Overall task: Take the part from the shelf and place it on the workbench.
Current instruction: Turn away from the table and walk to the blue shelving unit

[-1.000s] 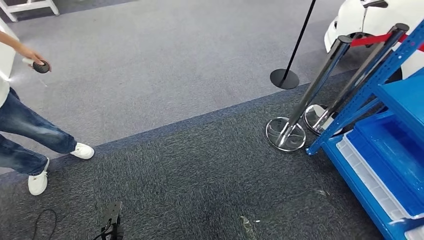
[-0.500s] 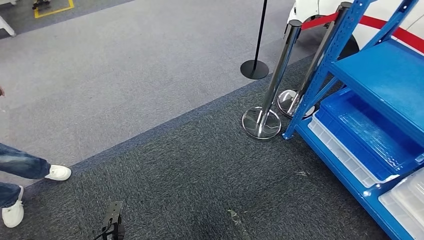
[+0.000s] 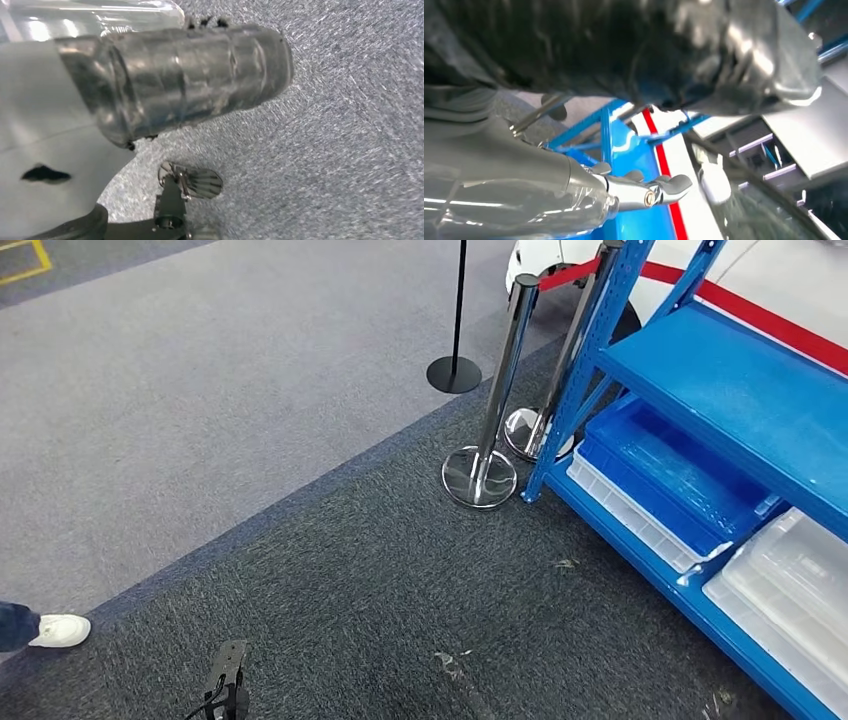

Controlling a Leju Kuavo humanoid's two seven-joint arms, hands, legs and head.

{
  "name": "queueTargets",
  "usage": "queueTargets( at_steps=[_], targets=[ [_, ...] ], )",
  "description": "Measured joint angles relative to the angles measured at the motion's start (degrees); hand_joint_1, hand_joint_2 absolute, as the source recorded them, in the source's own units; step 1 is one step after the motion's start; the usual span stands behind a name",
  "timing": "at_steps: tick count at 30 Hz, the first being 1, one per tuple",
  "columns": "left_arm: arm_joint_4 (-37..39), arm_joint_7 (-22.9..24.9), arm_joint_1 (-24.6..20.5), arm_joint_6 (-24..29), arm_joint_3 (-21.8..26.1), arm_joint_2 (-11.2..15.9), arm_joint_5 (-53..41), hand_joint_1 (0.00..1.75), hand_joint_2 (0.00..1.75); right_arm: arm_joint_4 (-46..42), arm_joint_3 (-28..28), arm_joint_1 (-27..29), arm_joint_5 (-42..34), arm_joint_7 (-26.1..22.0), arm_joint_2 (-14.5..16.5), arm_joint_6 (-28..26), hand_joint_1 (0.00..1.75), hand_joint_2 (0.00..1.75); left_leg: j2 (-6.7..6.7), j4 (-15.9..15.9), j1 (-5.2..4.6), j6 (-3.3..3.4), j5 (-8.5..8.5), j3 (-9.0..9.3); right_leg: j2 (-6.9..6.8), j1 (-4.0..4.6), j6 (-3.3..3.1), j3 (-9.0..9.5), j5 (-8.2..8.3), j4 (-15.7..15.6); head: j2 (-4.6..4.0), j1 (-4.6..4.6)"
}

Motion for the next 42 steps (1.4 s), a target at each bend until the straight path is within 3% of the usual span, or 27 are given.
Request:
queueTargets(
  at_steps=[1, 2, 3, 5, 7, 10, 12, 14, 16, 17, 18, 19, 21, 23, 25, 27, 29, 31, 32, 33, 35, 37, 38, 40, 42],
  targets=[
    [0.0, -0.01, 0.1, 0.01, -0.02, 0.0, 0.1, 0.0, 0.0, 0.01, 0.0, 0.03, 0.05, 0.04, -0.01, -0.02, 0.0, 0.0, 0.74, 0.09, 0.0, 0.0, -0.05, -0.09, -0.32, -0.21, 0.28, -0.93, -0.66, 2.39, 0.0, -0.01],
    [0.0, -0.01, 0.15, 0.01, -0.03, 0.0, 0.21, 0.0, 0.0, 0.0, 0.0, 0.06, 0.16, 0.04, -0.03, -0.09, 0.0, 0.0, 1.45, 0.22, 0.04, -0.04, -0.13, -0.15, -0.57, -0.44, 0.57, -0.91, -0.27, 2.8, 0.0, -0.01],
    [0.0, -0.02, 0.14, 0.01, -0.04, -0.03, 0.3, 0.0, 0.0, -0.02, 0.0, 0.05, 0.28, 0.05, -0.06, -0.24, 0.0, 0.0, 2.07, 0.43, 0.13, -0.16, -0.29, -0.17, -0.95, -0.69, 0.85, 0.23, 1.06, 0.96, 0.0, -0.01],
    [0.0, -0.09, 0.11, 0.06, -0.05, -0.07, 0.42, 0.0, 0.0, -0.1, 0.0, -0.02, 0.51, 0.15, -0.14, -0.62, 0.0, 0.0, 3.12, 1.17, 0.22, -0.79, -0.86, -0.19, -3.24, -0.86, 1.25, 4.3, 4.16, -6.39, 0.0, 0.04],
    [0.0, -0.18, 0.12, 0.17, -0.07, -0.05, 0.65, 0.0, 0.0, -0.21, 0.01, -0.06, 0.59, 0.31, -0.18, -0.83, 0.0, 0.0, 4.09, 1.95, 0.02, -1.65, -1.48, -0.21, -4.85, -0.56, 0.69, 6.43, 5.28, -10.95, 0.0, 0.02],
    [0.0, -0.19, 0.01, 0.26, -0.09, -0.08, 0.88, 0.0, 0.0, -0.33, 0.02, 0.04, 0.56, 0.13, -0.19, -0.76, 0.0, 0.0, 5.43, 2.18, -0.04, -2.52, -1.95, -0.02, -3.35, -0.4, -0.73, 6.15, 5.33, -11.26, 0.0, -0.07],
    [0.0, -0.17, -0.18, 0.27, -0.11, -0.11, 0.9, 0.0, 0.0, -0.47, 0.02, 0.05, 0.54, -0.12, -0.19, -0.69, 0.0, 0.0, 3.48, 4.08, 0.28, -3.06, -3.63, -0.63, -2.18, -0.57, -1.47, 6.23, 5.68, -11.49, 0.0, -0.19],
    [0.0, -0.17, -0.22, 0.32, -0.13, -0.1, 0.91, 0.0, 0.0, -0.59, 0.02, 0.01, 0.52, -0.17, -0.2, -0.67, 0.0, 0.0, 0.34, 9.89, 0.44, -3.39, -6.99, -3.09, -1.05, -0.58, -1.96, 6.14, 5.94, -11.56, 0.0, -0.39],
    [0.0, -0.19, 0.0, 0.39, -0.16, -0.09, 0.94, 0.0, 0.0, -0.61, 0.02, -0.02, 0.51, -0.14, -0.2, -0.68, 0.0, 0.0, -0.73, 16.32, 0.44, -3.37, -9.32, -6.16, 0.34, -0.44, -2.2, 5.99, 6.07, -11.54, -0.01, -0.45],
    [0.0, -0.19, 0.11, 0.42, -0.18, -0.08, 0.94, 0.0, 0.0, -0.61, 0.02, -0.02, 0.51, -0.11, -0.2, -0.69, 0.0, 0.0, -0.86, 17.42, 0.44, -3.27, -9.07, -6.8, 1.09, -0.38, -2.24, 5.97, 6.1, -11.52, -0.01, -0.44],
    [0.0, -0.2, 0.18, 0.43, -0.19, -0.08, 0.95, 0.0, 0.0, -0.61, 0.02, -0.02, 0.51, -0.09, -0.2, -0.69, 0.0, 0.0, -1.05, 16.51, 0.44, -3.09, -7.77, -6.51, 1.89, -0.34, -2.25, 5.98, 6.12, -11.49, -0.01, -0.44],
    [0.0, -0.2, 0.2, 0.43, -0.2, -0.08, 0.95, 0.0, 0.0, -0.62, 0.02, -0.01, 0.51, -0.07, -0.2, -0.69, 0.0, 0.0, -1.58, 13.64, 0.44, -2.85, -5.7, -5.31, 2.63, -0.33, -2.23, 6.03, 6.14, -11.45, -0.01, -0.43],
    [0.0, -0.22, 0.19, 0.43, -0.2, -0.01, 0.95, 0.0, 0.0, -0.63, 0.02, -0.05, 0.52, -0.05, -0.2, -0.69, 0.0, 0.0, -4.29, 6.32, 0.47, -2.29, -2.39, -2.21, 4.04, -0.34, -2.02, 5.95, 6.23, -11.32, -0.01, -0.4],
    [0.0, -0.24, 0.24, 0.45, -0.2, 0.08, 0.96, 0.0, 0.0, -0.7, 0.02, -0.05, 0.52, -0.04, -0.2, -0.69, 0.0, 0.0, -5.97, 2.78, 0.37, -2.06, -1.68, -0.67, 5.38, -0.45, -1.38, 5.48, 6.57, -11.32, 0.0, -0.39],
    [0.0, -0.26, 0.24, 0.49, -0.2, 0.06, 0.97, 0.0, 0.0, -0.82, 0.02, 0.05, 0.51, -0.03, -0.21, -0.69, 0.0, 0.0, -4.89, 2.14, 0.31, -1.79, -1.43, -0.44, 6.44, -0.56, -0.49, 5.02, 6.97, -11.3, 0.01, -0.41],
    [0.0, -0.3, 0.13, 0.51, -0.2, 0.0, 0.96, 0.0, 0.0, -0.91, 0.02, 0.15, 0.48, -0.02, -0.26, -0.69, 0.0, 0.0, -3.43, 1.41, 0.52, -1.14, -0.84, -0.27, 4.35, -0.32, 0.13, 4.06, 5.98, -9.4, 0.0, -0.18],
    [0.0, -0.33, 0.13, 0.51, -0.2, -0.02, 0.95, 0.0, 0.0, -0.92, 0.02, 0.07, 0.44, -0.01, -0.31, -0.67, 0.0, 0.0, -1.93, 1.0, 0.57, -0.66, -0.52, -0.23, 0.88, -0.1, 0.42, 1.74, 2.68, -3.89, 0.0, 0.27],
    [0.0, -0.34, 0.33, 0.5, -0.21, -0.02, 0.96, 0.0, 0.0, -0.91, 0.02, 0.01, 0.41, 0.0, -0.32, -0.67, 0.0, 0.0, -0.37, 0.99, 0.47, -0.49, -0.49, -0.4, -0.28, -0.25, 0.66, -0.74, -0.52, 2.33, 0.01, 0.49],
    [0.0, -0.34, 0.4, 0.49, -0.21, -0.02, 0.98, 0.0, 0.0, -0.91, 0.02, 0.03, 0.39, 0.0, -0.32, -0.67, 0.0, 0.0, 0.44, 1.02, 0.45, -0.49, -0.53, -0.45, -0.46, -0.37, 0.81, -1.06, -0.83, 3.53, 0.01, 0.48],
    [0.0, -0.33, 0.41, 0.48, -0.22, -0.02, 1.02, 0.0, 0.0, -0.91, 0.02, 0.03, 0.37, -0.01, -0.32, -0.67, 0.0, 0.0, 1.19, 1.07, 0.48, -0.53, -0.58, -0.46, -0.67, -0.51, 0.95, -0.35, -0.05, 2.64, 0.0, 0.48],
    [0.0, -0.33, 0.3, 0.45, -0.22, -0.08, 1.07, 0.0, 0.0, -0.92, 0.02, 0.01, 0.25, -0.01, -0.33, -0.66, 0.0, 0.0, 2.45, 1.38, 0.55, -0.92, -0.86, -0.4, -2.1, -0.72, 1.15, 3.61, 3.22, -4.44, 0.0, 0.5],
    [0.0, -0.37, 0.22, 0.44, -0.22, -0.13, 1.08, 0.0, 0.0, -0.94, 0.02, -0.04, 0.02, -0.02, -0.33, -0.62, 0.0, 0.0, 3.41, 1.9, 0.32, -1.62, -1.28, -0.41, -3.67, -0.4, 0.61, 6.68, 4.97, -10.41, 0.01, 0.45],
    [0.0, -0.39, 0.2, 0.44, -0.22, -0.13, 1.09, 0.0, 0.0, -0.96, 0.02, -0.04, -0.09, -0.03, -0.33, -0.6, 0.0, 0.0, 3.86, 2.07, 0.13, -1.93, -1.43, -0.39, -3.91, -0.21, 0.15, 7.11, 5.0, -11.43, 0.01, 0.39],
    [-0.01, -0.43, 0.1, 0.45, -0.23, -0.18, 1.12, 0.0, 0.0, -0.99, 0.02, 0.03, -0.22, -0.04, -0.32, -0.57, 0.0, 0.0, 4.79, 2.05, 0.0, -2.4, -1.5, -0.18, -2.83, -0.08, -0.82, 6.98, 5.1, -11.41, 0.0, 0.28],
    [-0.02, -0.45, -0.07, 0.45, -0.24, -0.26, 1.15, 0.0, 0.0, -1.04, 0.02, 0.07, -0.31, -0.06, -0.32, -0.5, 0.0, 0.0, 3.62, 3.12, 0.27, -2.95, -2.56, -0.47, -1.81, -0.25, -1.53, 6.88, 5.39, -11.62, 0.0, 0.21]
  ],
)
